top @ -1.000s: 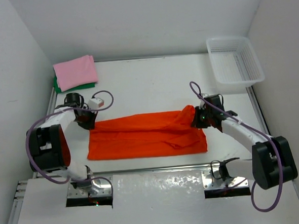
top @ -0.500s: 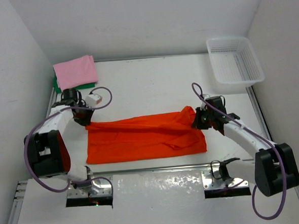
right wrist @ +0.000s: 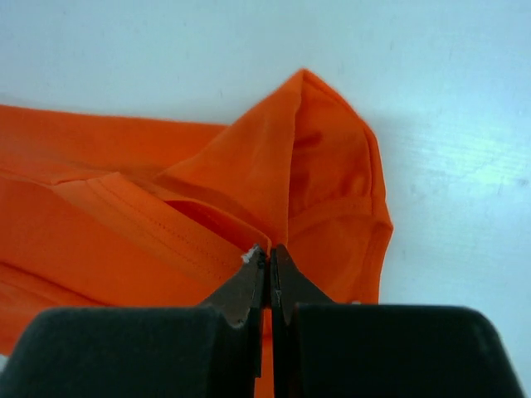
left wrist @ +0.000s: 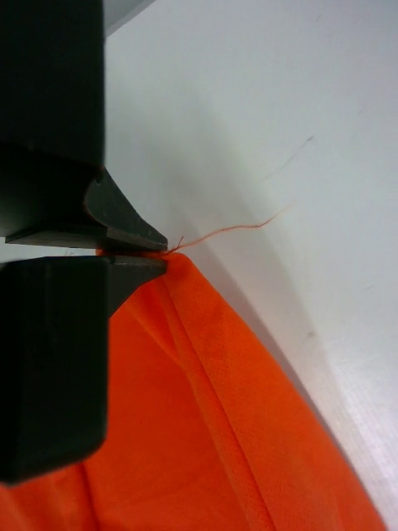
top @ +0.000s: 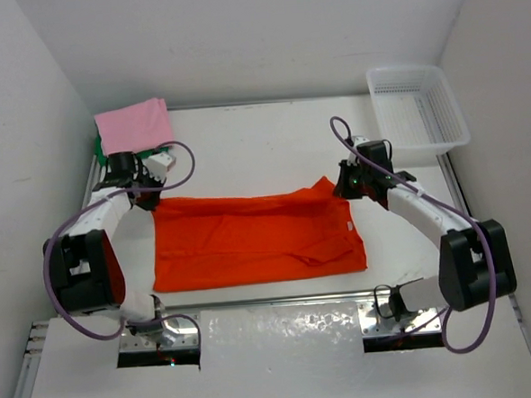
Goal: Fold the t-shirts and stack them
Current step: Fold the other side of the tshirt into a rectangle
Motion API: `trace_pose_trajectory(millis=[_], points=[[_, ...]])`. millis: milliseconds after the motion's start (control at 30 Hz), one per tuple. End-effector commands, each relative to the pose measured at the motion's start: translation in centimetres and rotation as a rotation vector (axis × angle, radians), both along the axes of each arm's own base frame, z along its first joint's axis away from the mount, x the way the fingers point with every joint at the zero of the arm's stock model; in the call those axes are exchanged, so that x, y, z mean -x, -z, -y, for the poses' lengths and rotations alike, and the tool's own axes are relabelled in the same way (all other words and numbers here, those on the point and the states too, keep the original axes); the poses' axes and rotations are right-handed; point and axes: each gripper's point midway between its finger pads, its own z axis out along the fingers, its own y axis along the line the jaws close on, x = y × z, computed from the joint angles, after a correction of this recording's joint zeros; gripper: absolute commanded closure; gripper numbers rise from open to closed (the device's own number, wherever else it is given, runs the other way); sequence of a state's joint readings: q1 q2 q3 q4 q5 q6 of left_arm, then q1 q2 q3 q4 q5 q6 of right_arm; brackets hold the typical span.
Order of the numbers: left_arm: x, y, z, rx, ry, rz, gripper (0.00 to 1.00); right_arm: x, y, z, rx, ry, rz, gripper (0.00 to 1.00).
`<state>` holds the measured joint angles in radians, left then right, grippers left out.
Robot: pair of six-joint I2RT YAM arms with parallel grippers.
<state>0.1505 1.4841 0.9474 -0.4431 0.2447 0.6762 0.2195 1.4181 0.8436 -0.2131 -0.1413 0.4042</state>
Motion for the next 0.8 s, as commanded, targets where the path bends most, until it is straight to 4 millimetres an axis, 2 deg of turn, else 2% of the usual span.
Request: trace_pose_trajectory(millis=[0,33,100,133,167,233,300,367,400,433,467,500,533,567,600,633,667,700,733,767], points=[[0.9,-1.5,0.1,-0.017,0.027,0.056,1.00,2.5,-0.6,0.2,-0.017,-0.010,0.020,1.00],[1.5,-1.2,0.1,-0.016,0.041,0.041,1.00,4.0,0.8,0.5,-0.018,-0.008,-0.014,1.00],[3.4,-0.3,1.1,0.034,0.081,-0.016,1.00,5.6,1.3,0.3,-0.051,0.001,-0.032,1.00],[4.2,0.2,1.4,0.046,0.098,-0.040,1.00,7.0,2.0,0.3,-0.062,-0.001,-0.044,1.00],[5.8,1.2,2.3,0.081,0.125,-0.090,1.00,7.6,2.3,0.2,-0.074,0.009,-0.055,1.00],[7.8,2.7,2.9,0.100,0.161,-0.150,1.00,9.2,3.6,0.2,-0.088,0.016,-0.084,1.00],[8.7,3.5,2.8,0.090,0.164,-0.178,0.94,9.9,4.5,0.0,-0.101,0.013,-0.104,1.00],[9.6,3.9,2.5,0.074,0.168,-0.212,0.77,10.0,5.0,-0.3,-0.109,0.011,-0.117,1.00],[9.8,3.7,2.5,0.069,0.182,-0.218,0.43,9.9,5.0,-0.3,-0.110,0.011,-0.115,1.00],[9.3,2.7,2.6,0.080,0.203,-0.204,0.20,9.7,4.9,-0.3,-0.109,0.011,-0.110,1.00],[10.5,2.3,2.6,0.103,0.213,-0.247,0.01,9.6,4.9,-0.3,-0.106,0.006,-0.106,1.00],[10.6,1.5,2.7,0.115,0.228,-0.249,0.00,9.6,4.8,-0.3,-0.102,0.004,-0.104,1.00],[9.5,-0.5,2.7,0.125,0.272,-0.199,0.00,9.5,4.7,-0.2,-0.098,0.002,-0.102,1.00],[11.0,-1.2,3.1,0.166,0.295,-0.248,0.01,9.6,4.7,-0.1,-0.089,-0.004,-0.100,1.00],[10.9,-2.2,2.8,0.172,0.335,-0.228,0.11,9.7,4.7,0.0,-0.084,-0.006,-0.102,1.00],[10.6,-3.4,3.0,0.195,0.350,-0.213,0.25,9.9,4.9,0.0,-0.078,-0.009,-0.104,1.00],[10.8,-3.4,3.1,0.205,0.342,-0.225,0.44,9.9,4.9,0.1,-0.078,-0.010,-0.102,1.00],[11.1,-2.8,3.0,0.213,0.294,-0.260,0.75,10.0,5.0,0.1,-0.075,-0.008,-0.103,1.00],[11.2,-2.1,2.9,0.212,0.271,-0.279,0.87,10.1,5.1,0.2,-0.076,-0.007,-0.106,1.00],[10.9,-1.3,2.6,0.202,0.249,-0.288,0.89,10.1,5.1,0.1,-0.078,-0.005,-0.103,1.00]])
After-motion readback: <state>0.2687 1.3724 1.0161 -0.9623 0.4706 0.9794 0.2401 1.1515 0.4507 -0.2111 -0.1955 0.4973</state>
